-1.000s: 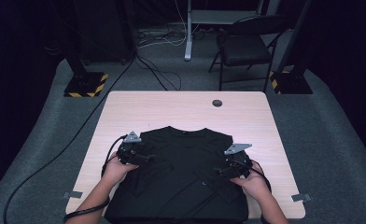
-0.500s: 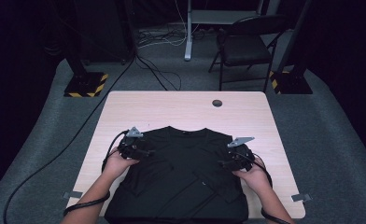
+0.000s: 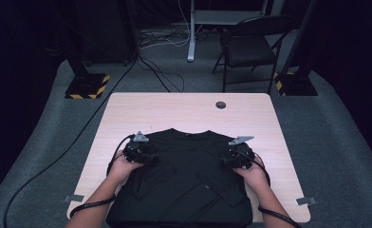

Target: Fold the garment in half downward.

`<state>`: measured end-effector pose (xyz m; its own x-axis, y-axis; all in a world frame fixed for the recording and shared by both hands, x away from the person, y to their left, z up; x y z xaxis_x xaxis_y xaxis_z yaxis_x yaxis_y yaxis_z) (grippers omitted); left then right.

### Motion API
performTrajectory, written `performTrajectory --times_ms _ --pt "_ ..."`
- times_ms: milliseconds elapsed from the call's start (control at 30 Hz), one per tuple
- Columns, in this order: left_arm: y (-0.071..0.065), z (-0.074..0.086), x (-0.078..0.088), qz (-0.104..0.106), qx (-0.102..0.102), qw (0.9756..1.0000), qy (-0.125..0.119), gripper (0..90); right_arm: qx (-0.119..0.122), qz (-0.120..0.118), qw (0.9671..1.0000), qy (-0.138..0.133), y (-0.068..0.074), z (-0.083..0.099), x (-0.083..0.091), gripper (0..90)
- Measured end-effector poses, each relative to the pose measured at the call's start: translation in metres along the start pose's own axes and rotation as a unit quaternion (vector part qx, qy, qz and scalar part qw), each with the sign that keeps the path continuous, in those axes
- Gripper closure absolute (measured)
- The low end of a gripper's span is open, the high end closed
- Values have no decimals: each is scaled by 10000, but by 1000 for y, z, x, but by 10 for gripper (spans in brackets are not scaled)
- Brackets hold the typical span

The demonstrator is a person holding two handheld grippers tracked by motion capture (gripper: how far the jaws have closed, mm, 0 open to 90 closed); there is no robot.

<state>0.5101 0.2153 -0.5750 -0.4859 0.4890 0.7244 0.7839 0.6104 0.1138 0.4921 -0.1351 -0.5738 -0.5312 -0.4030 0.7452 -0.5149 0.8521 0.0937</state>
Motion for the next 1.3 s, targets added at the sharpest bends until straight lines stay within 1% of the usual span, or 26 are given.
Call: performTrajectory --times_ms 33,100,167,267,367,433,500,600,700,833,900,1033,1100,1200,1233,1300 --pt "0 0 0 -9 -19 10000 -24 276 7 10 10000 -57 -1 0 0 285" --pt "-1 1 0 -19 -21 10000 -79 275 -48 25 9999 -84 -3 1 1 297" --pt "-1 2 0 -28 -28 9999 -133 275 -24 71 9999 -80 -4 3 2 299" --pt "-1 3 0 -55 -35 9998 -184 274 -56 81 9999 -107 -6 4 4 301" --pt "-1 3 0 -51 -18 9997 -221 277 -75 105 9999 -73 -7 6 6 301" --pt "-1 3 0 -56 -14 9997 -220 277 -93 106 9999 -31 -7 6 7 303" --pt "-1 3 0 -55 -3 9997 -223 278 -71 47 10000 -14 -5 5 8 303" --pt "-1 1 0 -45 -16 9999 -134 280 -6 51 10000 -62 -4 0 9 311" --pt "1 -2 -1 -13 -25 10000 -36 297 -30 60 9999 -120 -4 -6 8 312" --pt "7 -6 -3 -23 69 10000 -27 303 -83 67 9998 -155 -6 -12 4 312" --pt "10 -7 -4 -73 68 10000 6 303 -98 114 9997 -178 -8 -15 3 304" --pt "15 -7 -7 -113 220 9997 -59 309 -214 167 9994 -235 -14 -20 1 301" --pt "16 -7 -7 -121 216 9997 -73 318 -270 223 9992 -169 -19 -19 -2 304" --pt "17 -7 -7 -120 213 9997 -53 332 -320 278 9991 -37 -23 -12 -7 304" --pt "17 -7 -6 -112 234 9997 -47 334 -367 242 9990 -99 -24 -12 -7 308" --pt "21 -8 -5 -125 290 9995 -48 339 -424 245 9987 -120 -26 -11 -5 309"
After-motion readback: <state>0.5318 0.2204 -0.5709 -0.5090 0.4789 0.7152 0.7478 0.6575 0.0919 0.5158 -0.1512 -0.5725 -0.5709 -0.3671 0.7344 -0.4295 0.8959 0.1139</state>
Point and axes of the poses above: each handheld gripper's, and its own axes: x roughly backward along the jaws, z roughly out of its underside, y roughly to its left, the point moved 7 cm from there along -x, roughly forward along the jaws, and after that the axes turned 9 degrees about -x, right-handed, at the moved point
